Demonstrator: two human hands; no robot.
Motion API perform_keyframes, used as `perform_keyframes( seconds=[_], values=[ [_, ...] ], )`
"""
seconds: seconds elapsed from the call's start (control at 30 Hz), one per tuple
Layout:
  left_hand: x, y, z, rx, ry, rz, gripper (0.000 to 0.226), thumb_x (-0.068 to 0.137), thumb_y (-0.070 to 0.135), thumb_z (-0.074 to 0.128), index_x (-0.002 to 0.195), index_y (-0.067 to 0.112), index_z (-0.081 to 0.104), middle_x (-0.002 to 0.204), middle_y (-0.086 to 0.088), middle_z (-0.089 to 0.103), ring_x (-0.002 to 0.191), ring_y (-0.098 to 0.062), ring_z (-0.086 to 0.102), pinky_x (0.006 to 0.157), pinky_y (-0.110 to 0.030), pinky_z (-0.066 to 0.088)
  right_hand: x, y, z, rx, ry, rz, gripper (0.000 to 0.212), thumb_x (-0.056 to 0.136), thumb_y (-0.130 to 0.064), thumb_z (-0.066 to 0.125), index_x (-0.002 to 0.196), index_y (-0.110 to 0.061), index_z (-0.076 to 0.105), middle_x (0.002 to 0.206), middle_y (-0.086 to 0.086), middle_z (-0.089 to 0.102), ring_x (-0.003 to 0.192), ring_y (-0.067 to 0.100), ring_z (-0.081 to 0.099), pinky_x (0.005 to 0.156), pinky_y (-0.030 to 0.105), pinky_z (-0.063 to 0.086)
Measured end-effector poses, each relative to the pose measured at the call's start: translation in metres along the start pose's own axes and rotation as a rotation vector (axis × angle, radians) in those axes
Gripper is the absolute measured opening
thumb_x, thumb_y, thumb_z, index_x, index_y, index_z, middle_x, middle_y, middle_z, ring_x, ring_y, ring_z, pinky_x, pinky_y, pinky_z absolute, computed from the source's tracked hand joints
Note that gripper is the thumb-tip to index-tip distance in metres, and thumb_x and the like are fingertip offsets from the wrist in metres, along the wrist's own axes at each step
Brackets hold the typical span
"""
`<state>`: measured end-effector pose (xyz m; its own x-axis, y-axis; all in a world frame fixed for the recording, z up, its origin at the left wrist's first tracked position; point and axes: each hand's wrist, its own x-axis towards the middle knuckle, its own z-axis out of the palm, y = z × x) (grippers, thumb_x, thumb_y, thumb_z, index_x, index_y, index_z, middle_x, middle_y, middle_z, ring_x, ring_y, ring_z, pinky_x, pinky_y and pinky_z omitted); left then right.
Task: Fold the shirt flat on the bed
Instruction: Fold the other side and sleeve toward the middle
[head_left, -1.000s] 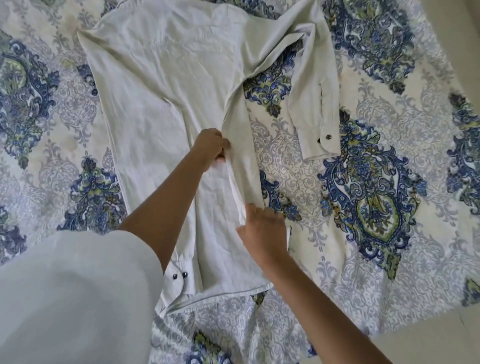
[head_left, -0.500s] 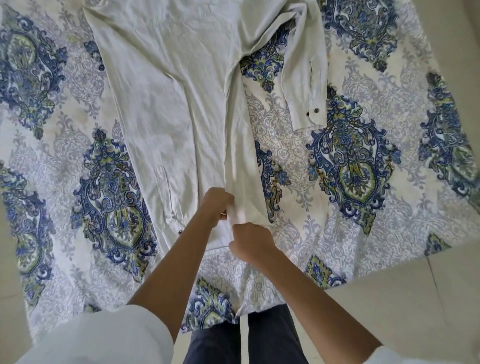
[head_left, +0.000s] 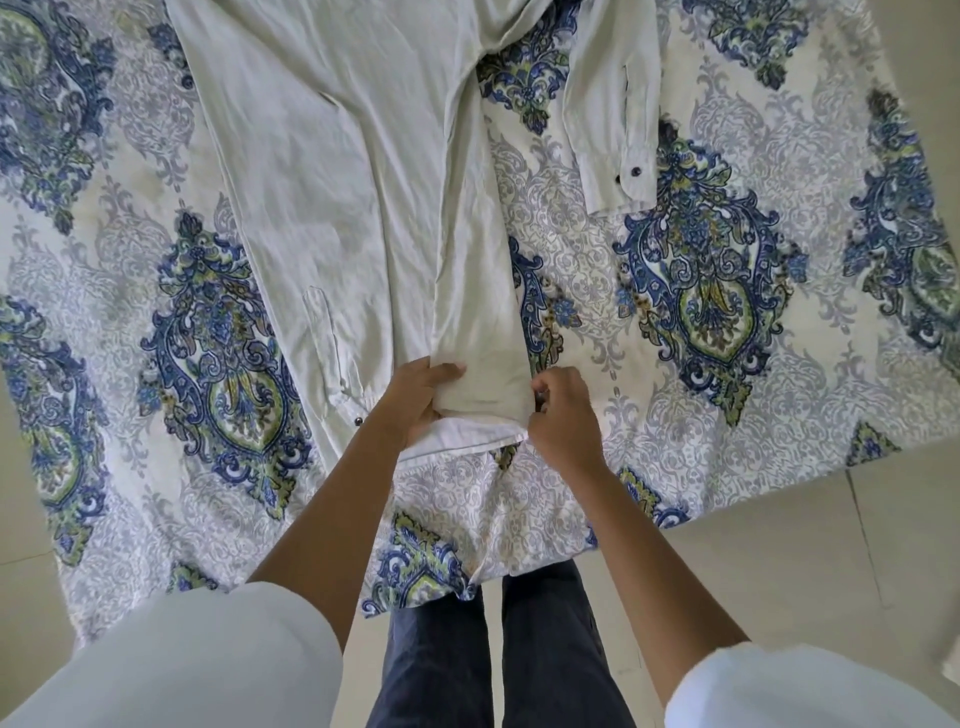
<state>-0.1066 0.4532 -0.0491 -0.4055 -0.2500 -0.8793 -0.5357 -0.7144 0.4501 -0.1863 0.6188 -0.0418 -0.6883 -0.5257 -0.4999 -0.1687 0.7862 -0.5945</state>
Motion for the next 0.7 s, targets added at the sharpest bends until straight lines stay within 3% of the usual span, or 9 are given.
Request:
perform_keyframes(
  seconds=[0.07,0.13,0.17,0.23,0.3,0.37,0.43,0.53,0.7],
  values=[
    [-0.004,0.003,0.002,-0.081,-0.079,-0.036,0.022,0.086,0.007,0.059,0.107,0.001,0.057,0.096,-0.01,0.063,0.085,-0.022,0.062,0.056,-0.025,0.056,-0.008,0.0,0.005,-0.127,0.016,-0.149,0.046,0.069,-0.01,0.063,0.112,-0.011,0.049,0.118,0.006,0.046,0.106,0.023,0.046,0.081,0.037,0.044],
    [-0.007,0.004,0.005,-0.176,-0.183,-0.037,0.036,0.085,0.009,0.06,0.118,-0.004,0.054,0.104,-0.013,0.064,0.093,-0.025,0.062,0.071,-0.03,0.059,-0.015,-0.001,0.016,-0.251,0.042,-0.226,0.056,0.066,-0.028,0.072,0.114,-0.011,0.047,0.117,0.009,0.049,0.103,0.025,0.05,0.079,0.038,0.046],
    [-0.009,0.005,0.008,-0.194,-0.23,-0.034,0.039,0.085,0.01,0.06,0.121,-0.004,0.053,0.106,-0.013,0.064,0.095,-0.025,0.062,0.076,-0.031,0.057,-0.016,-0.002,0.021,-0.266,0.083,-0.216,0.056,0.066,-0.03,0.074,0.11,-0.009,0.047,0.111,0.011,0.053,0.095,0.027,0.055,0.071,0.038,0.05],
    [-0.014,0.004,0.016,-0.205,-0.264,-0.015,0.03,0.087,0.009,0.056,0.115,-0.001,0.055,0.101,-0.01,0.066,0.087,-0.02,0.065,0.069,-0.027,0.057,-0.016,-0.004,0.022,-0.19,0.184,-0.14,0.042,0.067,-0.012,0.075,0.099,-0.005,0.048,0.097,0.014,0.056,0.072,0.03,0.061,0.048,0.035,0.052],
    [-0.017,0.0,0.025,-0.165,-0.191,-0.002,0.018,0.089,0.006,0.053,0.106,0.003,0.056,0.095,-0.009,0.065,0.074,-0.016,0.066,0.057,-0.022,0.054,-0.013,-0.002,0.011,-0.096,0.27,-0.022,0.029,0.071,0.008,0.063,0.095,-0.001,0.051,0.096,0.015,0.055,0.061,0.032,0.058,0.039,0.033,0.045],
    [-0.016,-0.011,0.029,-0.003,-0.045,0.004,0.018,0.09,0.004,0.053,0.108,0.002,0.055,0.095,-0.01,0.063,0.071,-0.016,0.062,0.055,-0.02,0.053,-0.014,0.006,0.003,-0.106,0.297,0.073,0.026,0.072,0.012,0.056,0.097,0.002,0.053,0.099,0.017,0.053,0.06,0.033,0.055,0.042,0.029,0.037],
    [-0.013,-0.024,0.034,0.127,0.084,0.007,0.023,0.091,0.002,0.052,0.114,0.001,0.054,0.093,-0.009,0.062,0.073,-0.019,0.062,0.057,-0.023,0.056,-0.017,0.016,0.005,-0.184,0.27,0.022,0.025,0.068,0.012,0.059,0.092,0.003,0.054,0.092,0.018,0.054,0.053,0.033,0.053,0.039,0.024,0.03],
    [-0.009,-0.037,0.046,0.193,0.226,0.049,0.02,0.09,-0.002,0.052,0.108,0.005,0.055,0.097,-0.008,0.061,0.084,-0.027,0.065,0.069,-0.038,0.06,-0.014,0.028,0.009,-0.347,0.218,-0.021,0.029,0.06,0.01,0.069,0.083,-0.002,0.054,0.08,0.013,0.055,0.043,0.027,0.05,0.033,0.015,0.016],
    [-0.006,-0.045,0.05,0.427,0.456,0.097,0.012,0.084,0.002,0.055,0.091,0.012,0.052,0.082,-0.001,0.06,0.085,-0.028,0.065,0.077,-0.047,0.056,-0.009,0.031,0.002,-0.509,0.121,-0.088,0.04,0.052,0.003,0.077,0.085,-0.004,0.057,0.079,0.01,0.056,0.044,0.022,0.051,0.032,0.018,0.024]
  ],
)
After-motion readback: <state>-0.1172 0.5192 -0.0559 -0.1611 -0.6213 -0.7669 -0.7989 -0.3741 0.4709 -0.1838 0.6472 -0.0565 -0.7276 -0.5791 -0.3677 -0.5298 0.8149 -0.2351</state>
